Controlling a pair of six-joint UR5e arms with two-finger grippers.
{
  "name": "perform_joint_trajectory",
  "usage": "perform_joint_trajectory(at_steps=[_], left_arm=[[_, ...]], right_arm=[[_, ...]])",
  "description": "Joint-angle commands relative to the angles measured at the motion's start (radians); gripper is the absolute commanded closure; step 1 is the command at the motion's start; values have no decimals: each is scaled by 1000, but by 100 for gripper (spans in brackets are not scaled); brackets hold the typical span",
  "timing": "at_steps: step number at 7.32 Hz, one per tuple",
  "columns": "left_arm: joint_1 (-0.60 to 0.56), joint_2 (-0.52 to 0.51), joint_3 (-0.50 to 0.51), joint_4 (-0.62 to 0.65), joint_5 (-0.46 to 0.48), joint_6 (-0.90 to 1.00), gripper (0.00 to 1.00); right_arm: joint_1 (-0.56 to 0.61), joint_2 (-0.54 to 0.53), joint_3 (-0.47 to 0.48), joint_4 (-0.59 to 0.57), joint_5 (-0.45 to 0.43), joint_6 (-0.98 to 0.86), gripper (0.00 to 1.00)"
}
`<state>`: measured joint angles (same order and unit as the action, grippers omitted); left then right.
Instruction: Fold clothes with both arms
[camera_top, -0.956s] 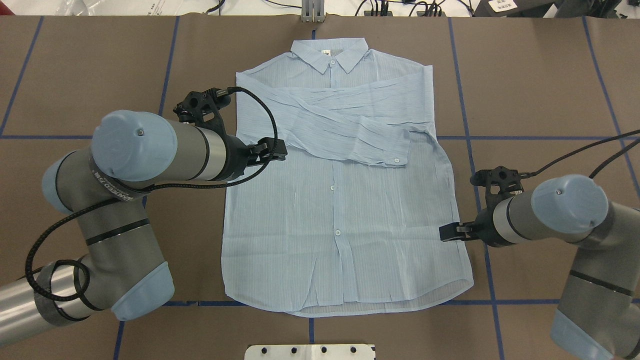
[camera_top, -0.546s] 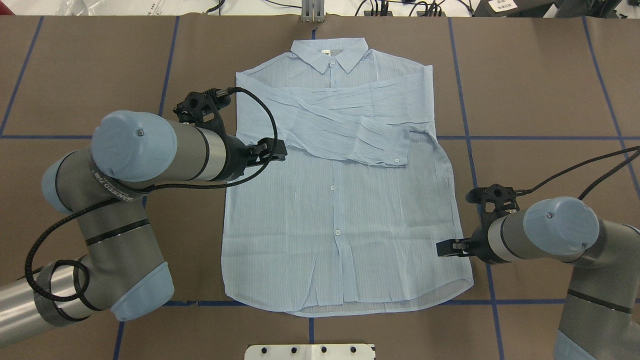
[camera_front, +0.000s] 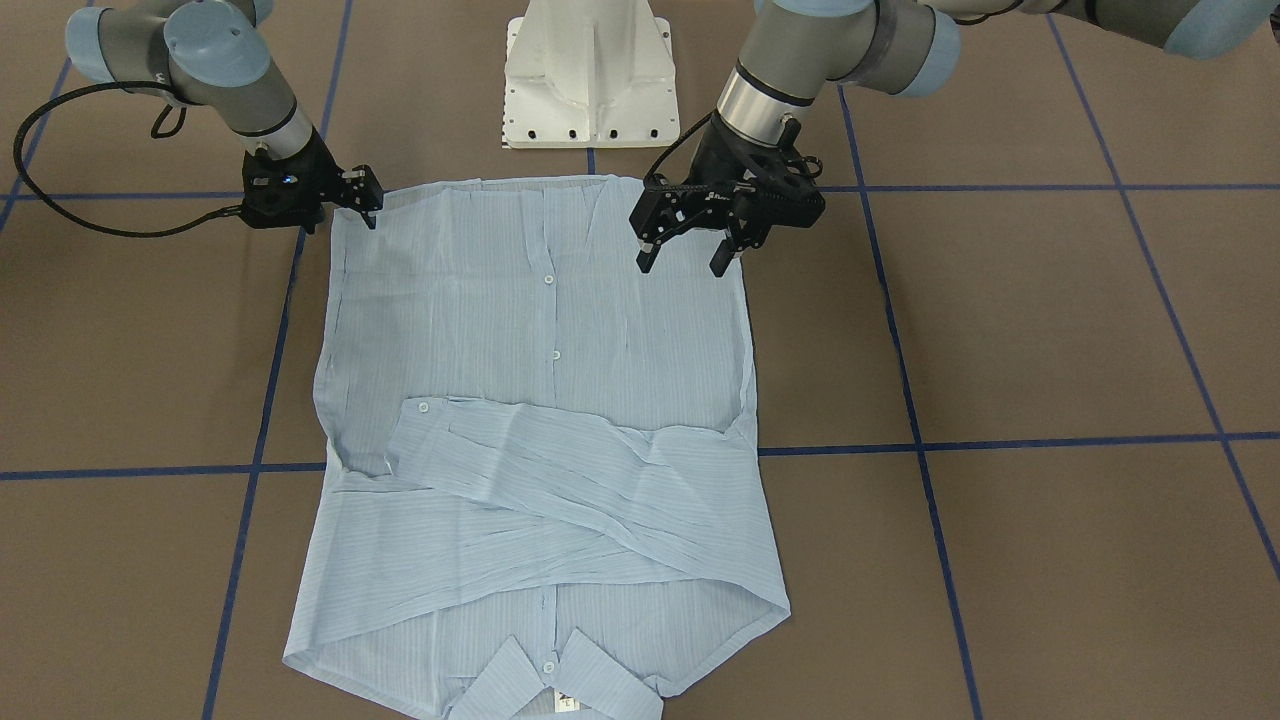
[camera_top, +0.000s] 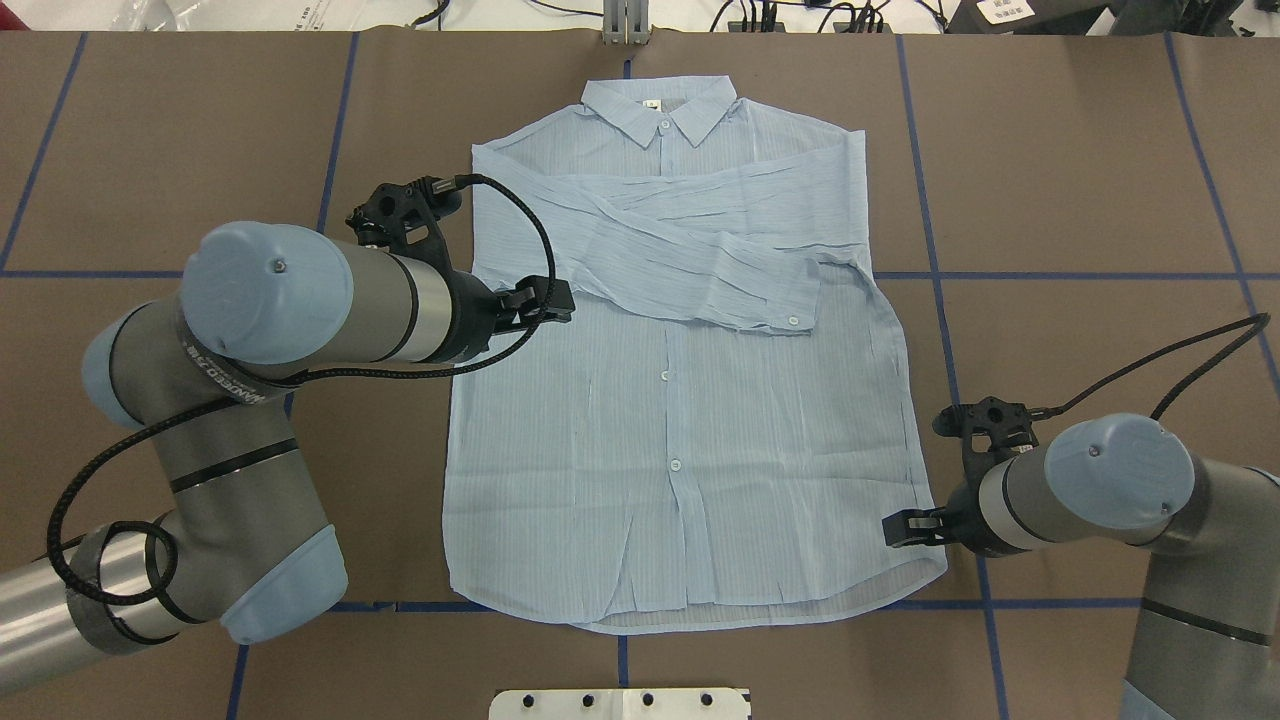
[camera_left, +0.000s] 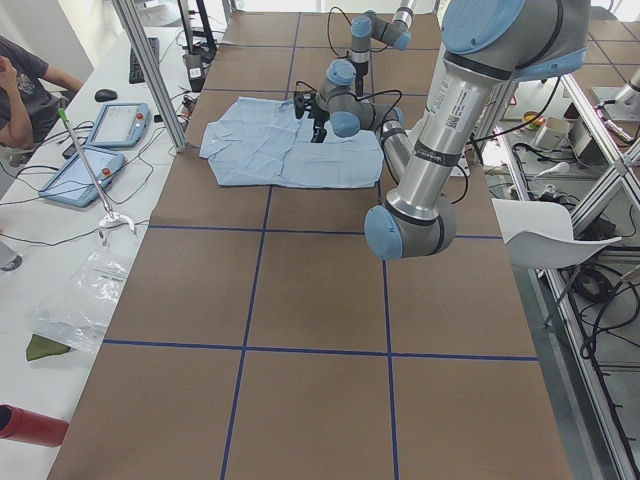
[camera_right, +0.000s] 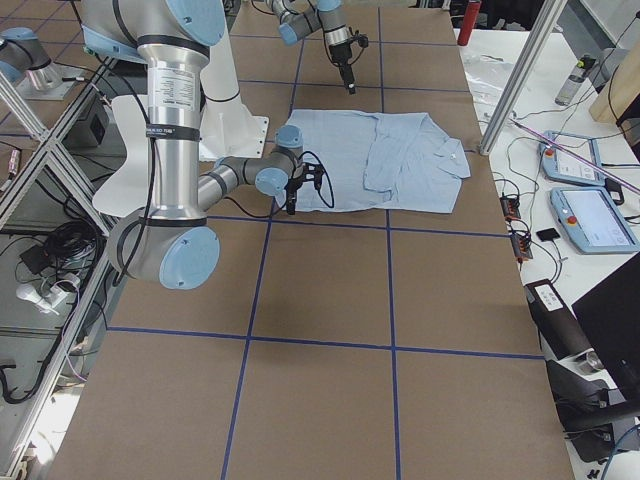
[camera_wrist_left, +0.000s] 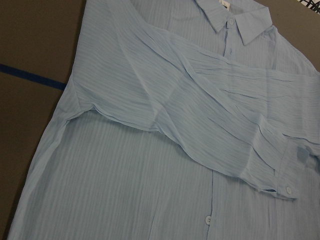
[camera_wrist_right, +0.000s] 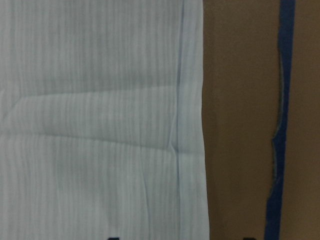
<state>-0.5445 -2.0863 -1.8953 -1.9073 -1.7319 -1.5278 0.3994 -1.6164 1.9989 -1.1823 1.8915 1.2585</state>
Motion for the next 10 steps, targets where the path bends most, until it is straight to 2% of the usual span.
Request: perform_joint_trajectory(at_steps=[1, 5, 10], left_arm=[[0, 2, -1, 2, 2, 0, 3], [0, 0, -1, 1, 2, 0, 4], [1, 3, -1, 1, 2, 0, 5]], right_arm=[[-2, -2, -3, -5, 26, -1, 23], [-1, -3, -20, -8, 32, -1, 37], [1, -20, -11, -7, 57, 1, 39]])
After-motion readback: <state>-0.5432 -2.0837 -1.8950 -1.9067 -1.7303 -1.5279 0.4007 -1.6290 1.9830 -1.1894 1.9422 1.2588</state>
